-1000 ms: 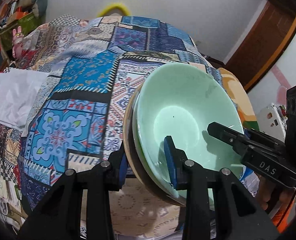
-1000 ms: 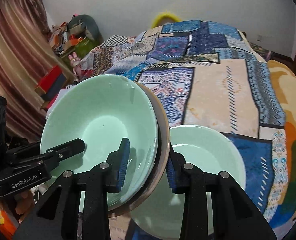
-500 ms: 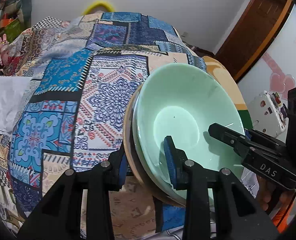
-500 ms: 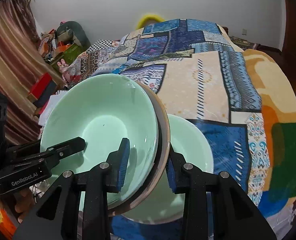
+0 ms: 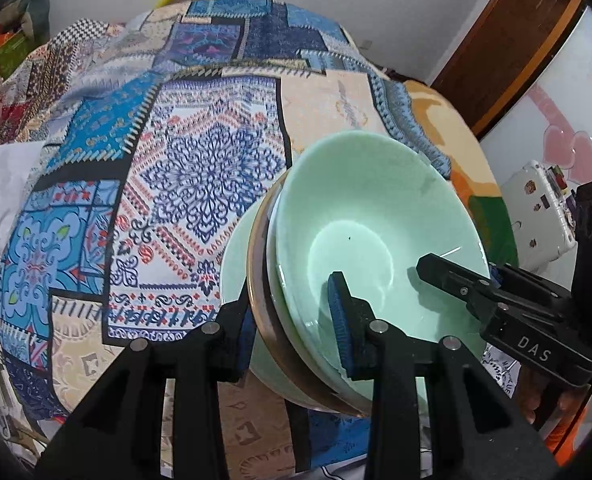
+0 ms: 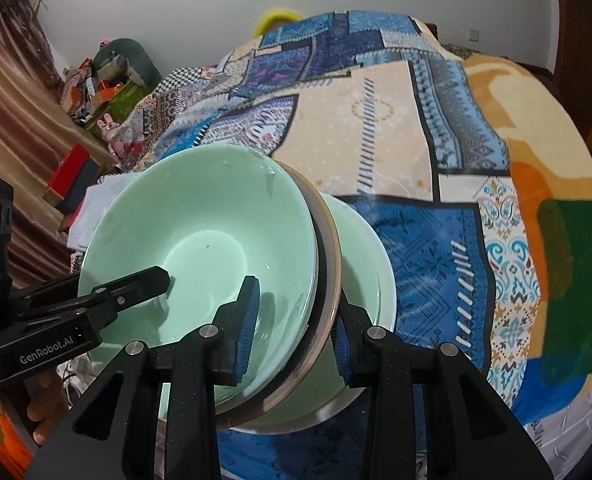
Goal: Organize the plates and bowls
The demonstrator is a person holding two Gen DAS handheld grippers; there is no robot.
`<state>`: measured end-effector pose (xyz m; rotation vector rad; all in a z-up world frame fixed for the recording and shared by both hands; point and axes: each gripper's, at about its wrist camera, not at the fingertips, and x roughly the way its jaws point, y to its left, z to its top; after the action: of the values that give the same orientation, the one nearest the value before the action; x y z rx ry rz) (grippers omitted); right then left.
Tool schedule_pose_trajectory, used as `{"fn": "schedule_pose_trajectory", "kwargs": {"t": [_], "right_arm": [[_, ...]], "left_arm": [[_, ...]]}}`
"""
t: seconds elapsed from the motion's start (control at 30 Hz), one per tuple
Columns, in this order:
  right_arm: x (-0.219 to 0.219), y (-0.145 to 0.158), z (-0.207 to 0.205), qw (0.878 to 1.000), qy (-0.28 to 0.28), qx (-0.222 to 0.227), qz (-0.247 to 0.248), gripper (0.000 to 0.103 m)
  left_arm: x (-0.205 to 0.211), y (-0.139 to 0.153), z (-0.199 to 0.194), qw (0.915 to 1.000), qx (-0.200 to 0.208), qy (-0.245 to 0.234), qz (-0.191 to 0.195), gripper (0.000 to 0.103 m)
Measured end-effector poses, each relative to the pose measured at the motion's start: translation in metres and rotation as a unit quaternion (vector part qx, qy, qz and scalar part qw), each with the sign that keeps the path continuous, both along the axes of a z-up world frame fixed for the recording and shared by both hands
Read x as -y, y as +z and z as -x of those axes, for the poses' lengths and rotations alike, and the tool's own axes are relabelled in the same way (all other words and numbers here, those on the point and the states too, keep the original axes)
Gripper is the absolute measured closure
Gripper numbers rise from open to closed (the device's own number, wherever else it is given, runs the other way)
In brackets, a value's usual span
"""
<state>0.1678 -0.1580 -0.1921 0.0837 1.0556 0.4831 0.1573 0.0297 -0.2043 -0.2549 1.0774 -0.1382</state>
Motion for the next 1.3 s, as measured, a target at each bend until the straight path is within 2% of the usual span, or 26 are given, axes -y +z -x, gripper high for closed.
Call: {"fn": "schedule_pose_trajectory", "kwargs": {"t": [0.1,0.2,0.33,0.47,0.57,0.63,0.73,0.83,1.0,1.13,1.3], "right_arm": [[0.001,-0.009,-0.001,1.0,-0.002,-0.012,-0.002,0.073],[0.002,-0.01,0.001,1.0,0.003,-0.005,-0.001,0.073],[0.0,-0.009,0.003,1.0,0.009,-0.002,0.0,0.07],[0.001,-0.004,0.006,1.0,0.006,0.01,0.014,0.07],[0.006,0.003,0.01,1.0,-0.004,0.018,0.012,0.061],[0.009,0.009,0.012,1.0,-0.009,0.025,0.014,0.061],[0.014,0.023,0.018,0.999,-0.01,0.039,0.01,0.061],[0.016,0.043,0.029,0.998,-0.006,0.065,0.008,0.061],[0.017,0.082,0.057,0.992,0.005,0.129,0.001,0.058],[0.02,0.112,0.078,0.984,0.011,0.178,-0.01,0.058],[0.026,0.146,0.112,0.969,0.013,0.246,-0.033,0.043]], "left_arm": [[0.001,-0.012,-0.003,0.9999,-0.015,-0.001,0.0,0.07],[0.005,-0.011,0.001,0.9999,-0.004,-0.009,-0.01,0.069],[0.001,-0.013,-0.001,0.9999,-0.009,-0.007,0.006,0.07],[-0.002,-0.005,0.002,1.0,0.005,0.007,-0.004,0.069],[-0.005,0.004,0.005,0.9998,0.012,0.014,-0.004,0.063],[-0.005,0.011,0.009,0.9995,0.024,0.019,-0.01,0.062],[-0.004,0.027,0.02,0.9984,0.046,0.024,-0.025,0.062],[-0.002,0.046,0.031,0.9967,0.073,0.024,-0.027,0.057],[0.008,0.091,0.06,0.9885,0.143,0.026,-0.043,0.049],[0.013,0.122,0.085,0.9798,0.193,0.028,-0.045,0.047],[0.019,0.158,0.121,0.9646,0.256,0.032,-0.053,0.039]]}}
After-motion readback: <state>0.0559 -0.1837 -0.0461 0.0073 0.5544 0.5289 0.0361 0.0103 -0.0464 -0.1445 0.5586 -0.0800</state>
